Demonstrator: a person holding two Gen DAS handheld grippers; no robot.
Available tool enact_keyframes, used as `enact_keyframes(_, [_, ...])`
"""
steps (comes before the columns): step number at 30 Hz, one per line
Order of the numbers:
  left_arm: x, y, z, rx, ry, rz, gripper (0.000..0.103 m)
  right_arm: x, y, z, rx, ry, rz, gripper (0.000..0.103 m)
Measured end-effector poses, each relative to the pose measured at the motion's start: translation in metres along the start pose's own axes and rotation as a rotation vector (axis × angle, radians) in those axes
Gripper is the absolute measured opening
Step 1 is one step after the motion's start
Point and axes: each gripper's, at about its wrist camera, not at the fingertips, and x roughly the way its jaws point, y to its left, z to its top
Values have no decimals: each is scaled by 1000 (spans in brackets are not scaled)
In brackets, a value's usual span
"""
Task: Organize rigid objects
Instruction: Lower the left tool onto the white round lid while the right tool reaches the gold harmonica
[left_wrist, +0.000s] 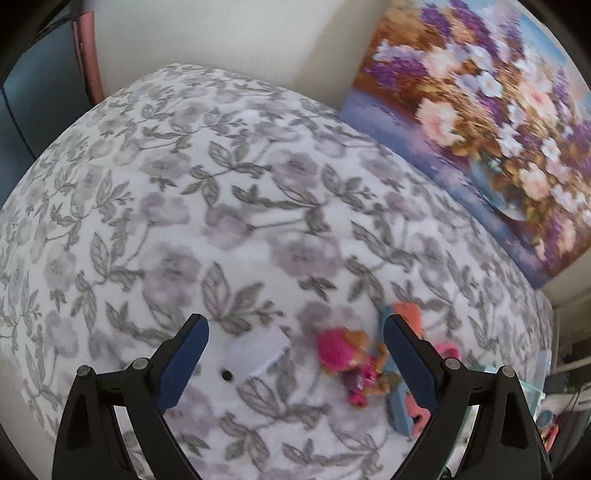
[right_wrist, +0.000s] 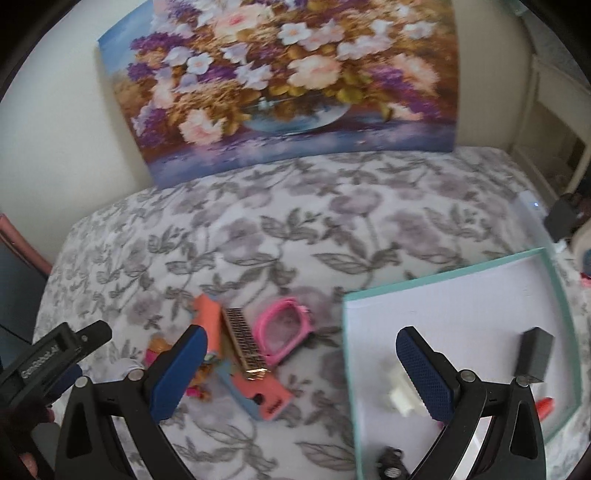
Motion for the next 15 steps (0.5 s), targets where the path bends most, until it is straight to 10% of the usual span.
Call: enact_keyframes(15, [38, 39, 8, -64, 122, -7, 96, 31, 35, -3, -112, 41, 66, 103])
